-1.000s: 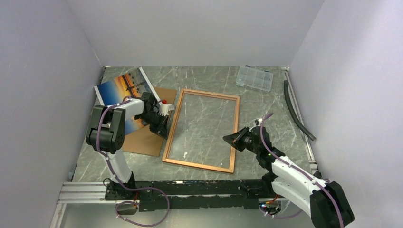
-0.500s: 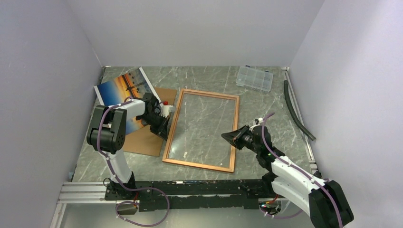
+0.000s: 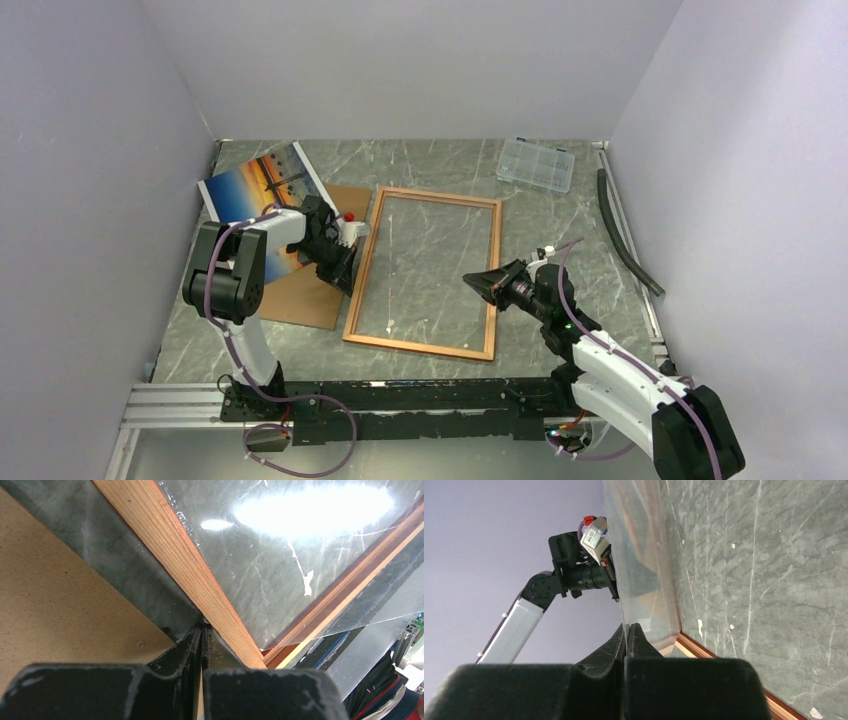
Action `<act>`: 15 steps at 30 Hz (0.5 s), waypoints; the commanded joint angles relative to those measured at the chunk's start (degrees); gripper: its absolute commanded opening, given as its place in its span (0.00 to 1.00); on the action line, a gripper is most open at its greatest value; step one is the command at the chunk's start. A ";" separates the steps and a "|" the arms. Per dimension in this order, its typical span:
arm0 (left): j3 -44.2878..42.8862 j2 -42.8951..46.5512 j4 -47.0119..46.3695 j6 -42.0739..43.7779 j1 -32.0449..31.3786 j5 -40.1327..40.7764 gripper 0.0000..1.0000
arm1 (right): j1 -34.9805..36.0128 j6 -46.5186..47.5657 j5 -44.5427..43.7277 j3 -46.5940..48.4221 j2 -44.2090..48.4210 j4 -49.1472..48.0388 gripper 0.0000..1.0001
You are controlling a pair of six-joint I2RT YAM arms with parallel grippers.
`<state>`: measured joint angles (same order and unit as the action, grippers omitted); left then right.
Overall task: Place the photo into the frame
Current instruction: Place the photo frame item in the photo frame.
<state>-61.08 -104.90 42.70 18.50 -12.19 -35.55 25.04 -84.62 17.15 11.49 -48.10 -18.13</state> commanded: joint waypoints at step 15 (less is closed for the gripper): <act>-0.80 1.18 0.54 -0.92 -1.33 -3.45 0.07 | 0.45 -4.43 4.22 3.97 5.29 -1.48 0.00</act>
<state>-61.08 -104.90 42.89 18.24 -13.13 -36.25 25.12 -87.66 19.44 11.64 -44.86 -18.90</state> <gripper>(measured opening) 0.079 0.010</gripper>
